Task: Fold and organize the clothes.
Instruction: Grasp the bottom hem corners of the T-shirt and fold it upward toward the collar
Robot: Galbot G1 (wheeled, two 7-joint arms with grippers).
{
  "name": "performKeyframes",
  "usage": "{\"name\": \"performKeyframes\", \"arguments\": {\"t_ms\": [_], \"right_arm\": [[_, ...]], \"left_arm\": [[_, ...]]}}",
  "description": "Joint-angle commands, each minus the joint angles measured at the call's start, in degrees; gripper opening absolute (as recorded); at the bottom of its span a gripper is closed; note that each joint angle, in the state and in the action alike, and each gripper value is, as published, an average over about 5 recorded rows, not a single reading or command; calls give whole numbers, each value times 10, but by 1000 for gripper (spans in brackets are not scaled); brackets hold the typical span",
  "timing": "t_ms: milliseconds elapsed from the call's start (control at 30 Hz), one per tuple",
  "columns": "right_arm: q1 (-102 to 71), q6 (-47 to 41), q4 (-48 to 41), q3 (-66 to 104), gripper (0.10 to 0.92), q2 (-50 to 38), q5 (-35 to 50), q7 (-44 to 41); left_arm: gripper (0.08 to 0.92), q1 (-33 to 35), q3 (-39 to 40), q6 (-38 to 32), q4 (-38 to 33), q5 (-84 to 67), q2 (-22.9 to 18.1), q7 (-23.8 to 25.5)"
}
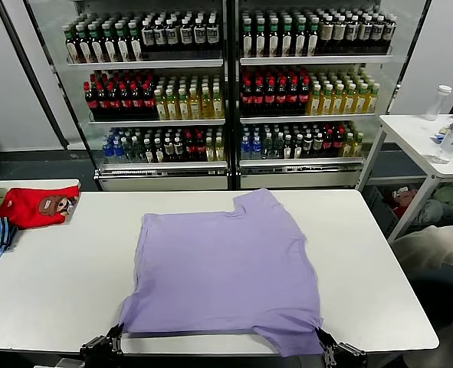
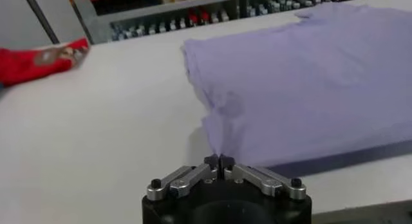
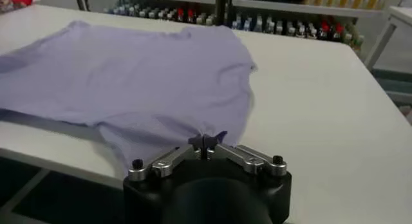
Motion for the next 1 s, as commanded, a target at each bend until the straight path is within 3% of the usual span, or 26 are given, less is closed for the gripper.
{"name": "performKeyframes", "arguments": {"t_ms": [33,467,1000], "right_arm": [[174,-24,-44,-59,115,2,23,14],[315,-45,-171,-141,115,32,20,30],[370,-58,-238,-160,127,47,24,35]], "left_arm": [[96,-188,13,-9,61,1,-40,49],[96,-310,54,-5,188,17,-69,77],[96,-335,61,24,240,38,-70,96]]}}
